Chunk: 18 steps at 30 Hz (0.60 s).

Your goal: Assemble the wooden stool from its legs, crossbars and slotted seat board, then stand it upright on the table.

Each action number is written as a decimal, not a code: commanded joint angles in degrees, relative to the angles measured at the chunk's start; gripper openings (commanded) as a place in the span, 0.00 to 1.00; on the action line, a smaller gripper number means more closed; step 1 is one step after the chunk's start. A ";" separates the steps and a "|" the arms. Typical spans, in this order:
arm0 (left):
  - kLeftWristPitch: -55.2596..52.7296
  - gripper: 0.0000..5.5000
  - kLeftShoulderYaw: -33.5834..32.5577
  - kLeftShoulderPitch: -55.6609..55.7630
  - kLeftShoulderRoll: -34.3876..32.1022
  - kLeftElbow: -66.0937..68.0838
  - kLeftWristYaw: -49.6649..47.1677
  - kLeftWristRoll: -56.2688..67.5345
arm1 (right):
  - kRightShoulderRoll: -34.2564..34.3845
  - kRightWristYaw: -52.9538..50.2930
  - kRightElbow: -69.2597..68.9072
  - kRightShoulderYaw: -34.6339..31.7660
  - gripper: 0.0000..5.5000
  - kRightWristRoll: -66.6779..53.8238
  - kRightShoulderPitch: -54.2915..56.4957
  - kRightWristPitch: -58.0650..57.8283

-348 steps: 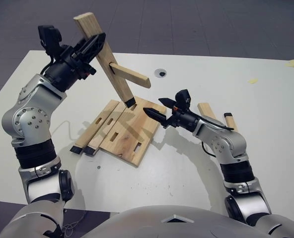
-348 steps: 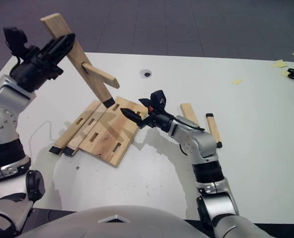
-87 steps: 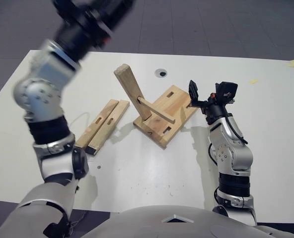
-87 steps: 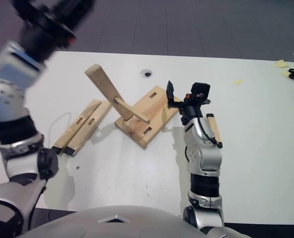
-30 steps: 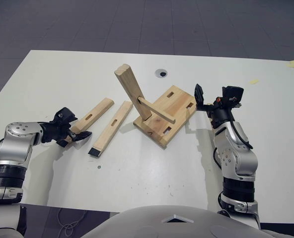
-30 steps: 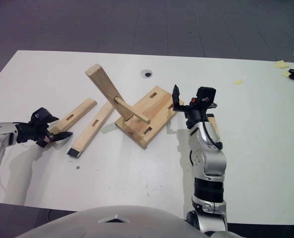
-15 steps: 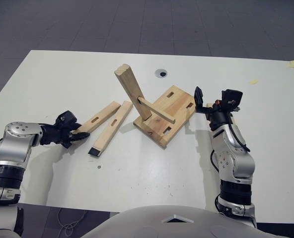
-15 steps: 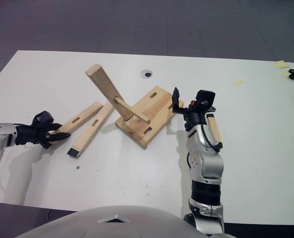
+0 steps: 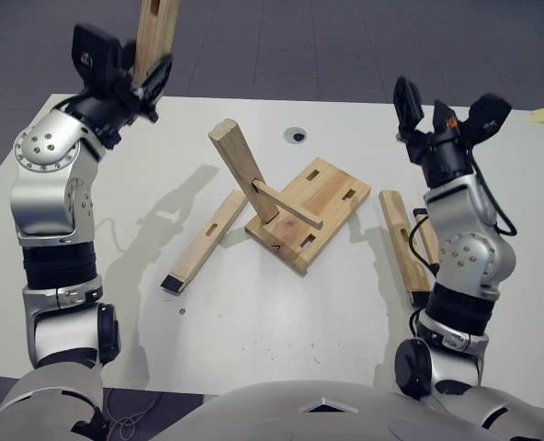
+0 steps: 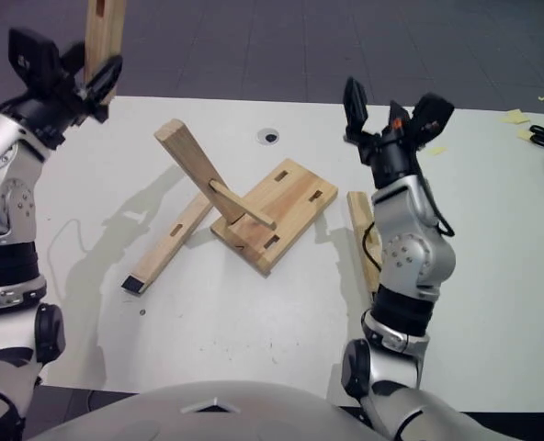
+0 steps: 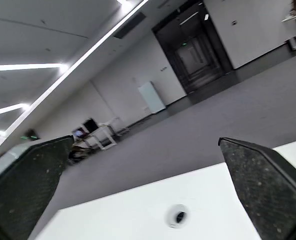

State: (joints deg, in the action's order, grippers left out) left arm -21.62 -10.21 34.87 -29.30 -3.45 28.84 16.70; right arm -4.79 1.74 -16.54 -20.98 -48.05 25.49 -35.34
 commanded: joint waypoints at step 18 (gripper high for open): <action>-2.85 0.38 11.02 0.08 0.27 -19.17 9.48 5.10 | -3.76 -1.25 1.72 7.92 0.98 -27.36 19.35 -6.93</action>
State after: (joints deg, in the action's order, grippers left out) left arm -23.61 -0.19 35.45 -28.34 -21.33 38.05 22.15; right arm -8.93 1.39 -15.31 -12.88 -75.64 42.85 -43.34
